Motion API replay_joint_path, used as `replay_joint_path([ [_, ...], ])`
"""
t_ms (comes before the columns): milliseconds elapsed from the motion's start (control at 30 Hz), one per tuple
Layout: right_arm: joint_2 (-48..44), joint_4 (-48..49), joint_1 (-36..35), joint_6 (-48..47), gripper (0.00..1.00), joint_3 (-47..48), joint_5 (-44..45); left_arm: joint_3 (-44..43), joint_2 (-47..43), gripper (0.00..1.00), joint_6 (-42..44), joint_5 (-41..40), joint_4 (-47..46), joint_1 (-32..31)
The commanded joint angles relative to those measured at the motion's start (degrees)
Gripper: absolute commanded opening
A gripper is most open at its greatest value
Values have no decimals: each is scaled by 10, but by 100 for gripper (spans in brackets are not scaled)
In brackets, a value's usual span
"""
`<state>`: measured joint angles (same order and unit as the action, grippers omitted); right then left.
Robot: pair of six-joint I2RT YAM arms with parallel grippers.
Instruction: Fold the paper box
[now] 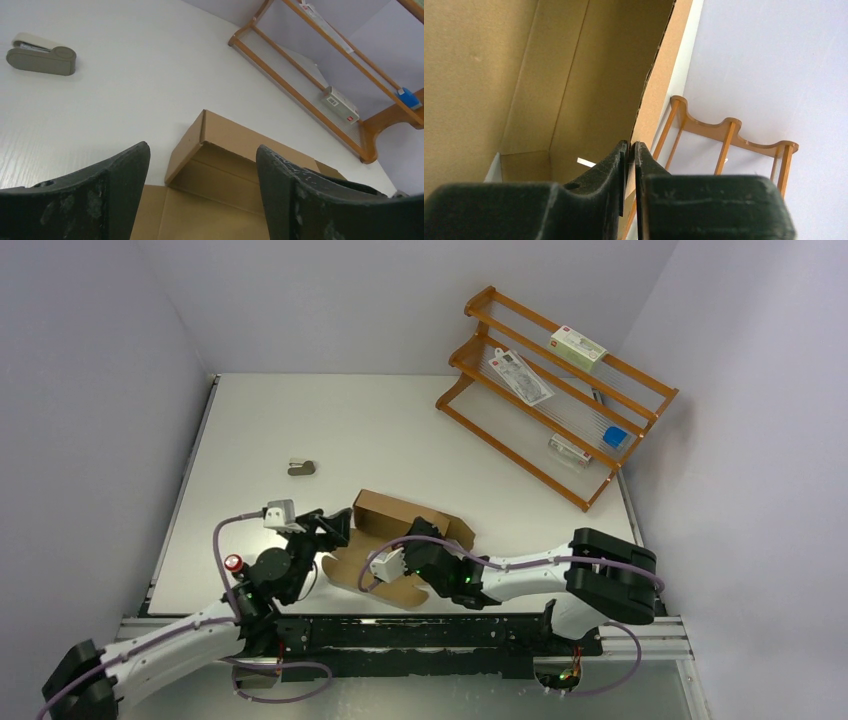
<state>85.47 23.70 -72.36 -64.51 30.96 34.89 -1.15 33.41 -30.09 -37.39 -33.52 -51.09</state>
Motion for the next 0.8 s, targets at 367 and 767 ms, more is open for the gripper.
replay_joint_path([
  [367, -109, -124, 1, 148, 45, 29, -62, -221, -31, 95, -12, 40, 458, 6],
  [767, -248, -207, 3, 455, 100, 56, -64, -347, 118, 97, 21, 127, 479, 91],
])
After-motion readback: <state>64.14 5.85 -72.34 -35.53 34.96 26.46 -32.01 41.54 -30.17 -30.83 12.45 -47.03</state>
